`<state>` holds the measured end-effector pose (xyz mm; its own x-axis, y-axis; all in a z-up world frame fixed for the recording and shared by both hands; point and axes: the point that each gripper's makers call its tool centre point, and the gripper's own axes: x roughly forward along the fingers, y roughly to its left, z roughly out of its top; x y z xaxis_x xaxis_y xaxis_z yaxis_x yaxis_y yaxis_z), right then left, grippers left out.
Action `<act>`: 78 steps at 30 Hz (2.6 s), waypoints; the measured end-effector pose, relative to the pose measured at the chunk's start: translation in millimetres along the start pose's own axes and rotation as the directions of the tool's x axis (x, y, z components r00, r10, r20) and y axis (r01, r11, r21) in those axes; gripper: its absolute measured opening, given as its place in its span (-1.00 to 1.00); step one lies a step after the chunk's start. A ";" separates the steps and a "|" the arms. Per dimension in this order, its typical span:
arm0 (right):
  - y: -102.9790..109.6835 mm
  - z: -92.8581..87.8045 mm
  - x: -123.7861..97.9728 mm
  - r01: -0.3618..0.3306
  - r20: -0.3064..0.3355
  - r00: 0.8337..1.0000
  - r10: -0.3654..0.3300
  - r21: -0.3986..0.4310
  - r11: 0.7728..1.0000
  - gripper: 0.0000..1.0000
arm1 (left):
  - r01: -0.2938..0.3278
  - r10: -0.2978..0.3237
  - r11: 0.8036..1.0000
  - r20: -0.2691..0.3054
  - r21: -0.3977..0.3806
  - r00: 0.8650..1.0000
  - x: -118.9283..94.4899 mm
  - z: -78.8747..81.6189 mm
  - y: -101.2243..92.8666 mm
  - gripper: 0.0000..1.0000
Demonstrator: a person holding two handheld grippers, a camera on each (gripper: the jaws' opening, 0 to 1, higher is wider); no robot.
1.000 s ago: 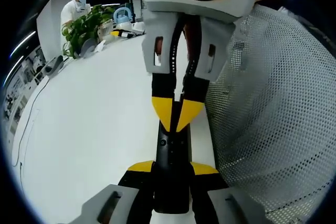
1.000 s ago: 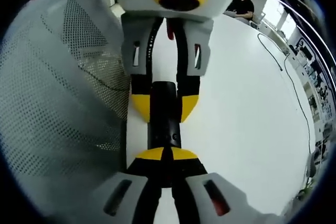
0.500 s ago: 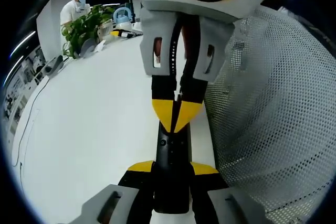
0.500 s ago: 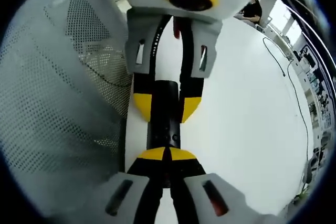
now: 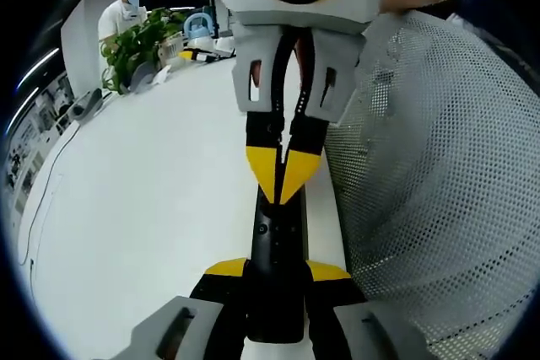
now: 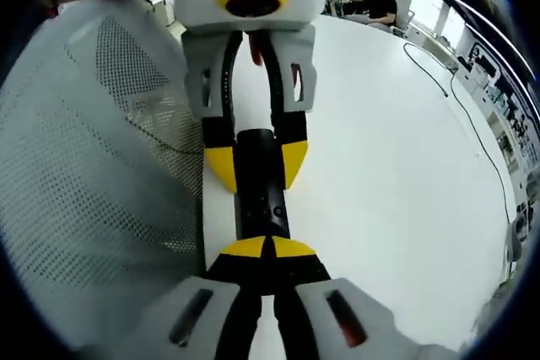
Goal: Press the specified remote control buttons in sequence, fully releasing each button before pressing the next.
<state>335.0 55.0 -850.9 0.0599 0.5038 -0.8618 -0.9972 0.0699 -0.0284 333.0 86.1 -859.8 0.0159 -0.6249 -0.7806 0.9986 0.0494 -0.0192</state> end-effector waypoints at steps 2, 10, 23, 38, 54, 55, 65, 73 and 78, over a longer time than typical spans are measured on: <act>-0.1 0.3 0.7 0.005 -0.002 1.000 -0.005 0.005 1.000 -1.00 | 0.001 -0.001 1.000 -0.001 0.002 1.000 0.5 0.1 0.0 -0.49; -1.2 -0.3 0.4 0.020 0.003 1.000 -0.021 0.026 0.999 -1.00 | -0.001 0.001 1.000 -0.004 0.005 1.000 0.5 0.0 0.0 -0.49; -1.8 -8.0 -5.5 0.008 0.008 1.000 -0.009 0.057 0.998 -1.00 | 0.000 0.000 1.000 0.000 0.000 1.000 -0.5 0.4 -0.2 -0.49; -1.7 -8.3 -4.9 0.037 -0.013 0.999 -0.037 0.026 0.999 -1.00 | -0.001 0.001 1.000 -0.003 0.003 1.000 -0.1 0.2 -0.3 -0.49; -1.8 -3.4 -2.8 0.021 0.042 0.999 -0.024 0.063 0.998 -1.00 | -0.002 0.003 1.000 -0.003 0.003 1.000 0.1 0.3 -0.3 -0.49; -1.6 -2.7 -2.3 0.022 0.043 0.999 -0.025 0.058 0.998 -1.00 | -0.003 0.003 1.000 -0.003 0.003 1.000 0.1 0.2 -0.3 -0.49; -1.6 1.7 1.7 0.045 0.026 0.999 -0.046 0.028 0.999 -1.00 | 0.001 -0.001 1.000 -0.005 0.005 1.000 0.0 0.3 -0.2 -0.49; -2.4 4.6 2.4 0.011 0.081 0.996 -0.021 0.129 0.992 -1.00 | -0.002 0.002 1.000 -0.006 0.002 1.000 0.2 0.0 -0.2 -0.49; -1.6 7.5 3.3 0.021 0.072 0.997 -0.026 0.079 0.997 -1.00 | -0.002 0.002 1.000 -0.005 0.002 1.000 0.0 0.2 0.0 -0.49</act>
<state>337.1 63.0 -849.9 0.0894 0.5623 -0.8221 -0.9889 0.1484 -0.0060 333.0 86.0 -859.7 0.0178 -0.6212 -0.7835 0.9987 0.0492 -0.0163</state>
